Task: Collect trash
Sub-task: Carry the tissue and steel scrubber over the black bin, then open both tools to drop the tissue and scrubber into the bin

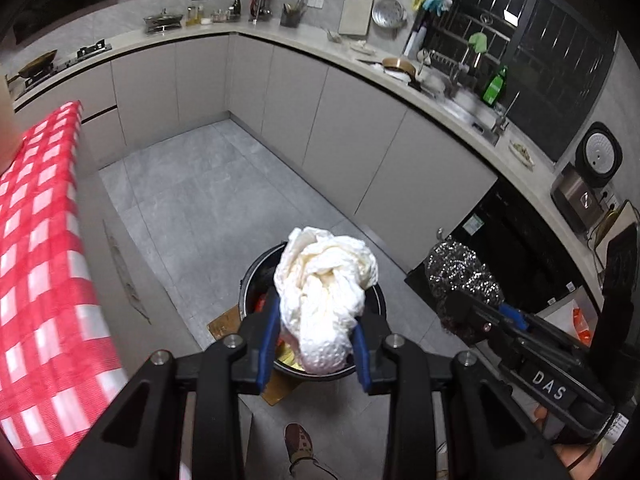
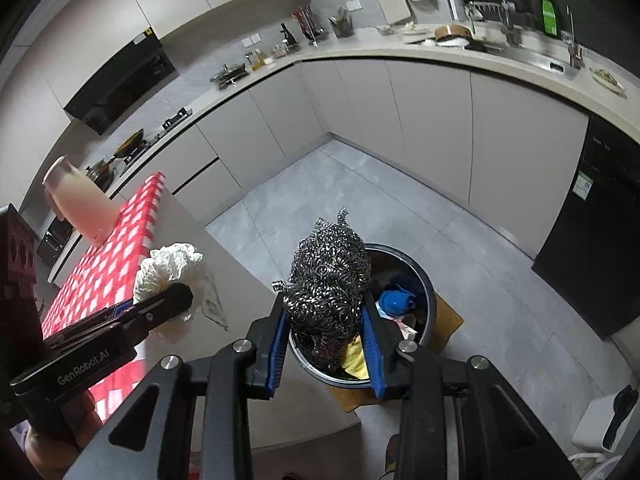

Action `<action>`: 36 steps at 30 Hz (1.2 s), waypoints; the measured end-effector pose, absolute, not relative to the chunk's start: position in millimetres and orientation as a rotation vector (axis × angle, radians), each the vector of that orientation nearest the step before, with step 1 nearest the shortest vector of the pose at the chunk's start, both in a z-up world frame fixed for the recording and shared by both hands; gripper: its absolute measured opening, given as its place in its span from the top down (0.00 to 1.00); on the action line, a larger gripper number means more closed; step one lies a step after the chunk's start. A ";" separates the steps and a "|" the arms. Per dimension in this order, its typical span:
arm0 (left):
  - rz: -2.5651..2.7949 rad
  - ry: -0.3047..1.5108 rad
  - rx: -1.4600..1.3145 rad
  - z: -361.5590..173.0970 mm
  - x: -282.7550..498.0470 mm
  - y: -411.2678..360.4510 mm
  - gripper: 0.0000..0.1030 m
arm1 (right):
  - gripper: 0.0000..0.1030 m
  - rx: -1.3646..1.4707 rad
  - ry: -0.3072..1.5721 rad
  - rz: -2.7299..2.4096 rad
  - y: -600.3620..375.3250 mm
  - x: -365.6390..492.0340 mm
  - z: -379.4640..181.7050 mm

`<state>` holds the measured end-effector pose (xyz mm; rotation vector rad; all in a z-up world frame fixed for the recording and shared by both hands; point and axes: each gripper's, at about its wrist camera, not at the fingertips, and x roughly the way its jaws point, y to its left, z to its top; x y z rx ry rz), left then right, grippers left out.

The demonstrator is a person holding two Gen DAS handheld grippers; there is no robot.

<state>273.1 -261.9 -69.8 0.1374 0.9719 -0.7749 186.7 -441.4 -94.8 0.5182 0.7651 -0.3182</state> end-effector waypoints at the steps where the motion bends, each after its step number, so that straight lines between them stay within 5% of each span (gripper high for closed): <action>1: -0.772 0.978 0.139 -73.0 273.3 -264.8 0.67 | 0.65 0.520 0.771 -0.316 -446.5 188.6 -98.5; 22: -0.663 1.086 0.147 -123.6 299.5 -304.3 0.65 | 0.64 0.529 0.903 -0.213 -498.3 238.8 -162.9; 25: -0.639 1.105 0.145 -130.0 304.4 -306.9 0.52 | 0.55 0.519 0.917 -0.209 -502.5 245.3 -171.9; 27: -0.618 1.117 0.135 -133.4 308.4 -310.2 0.41 | 0.33 0.509 0.933 -0.219 -503.9 253.5 -178.2; 36: -0.563 1.037 0.133 -122.8 312.5 -315.5 0.39 | 0.32 0.491 0.850 -0.241 -523.6 249.3 -164.8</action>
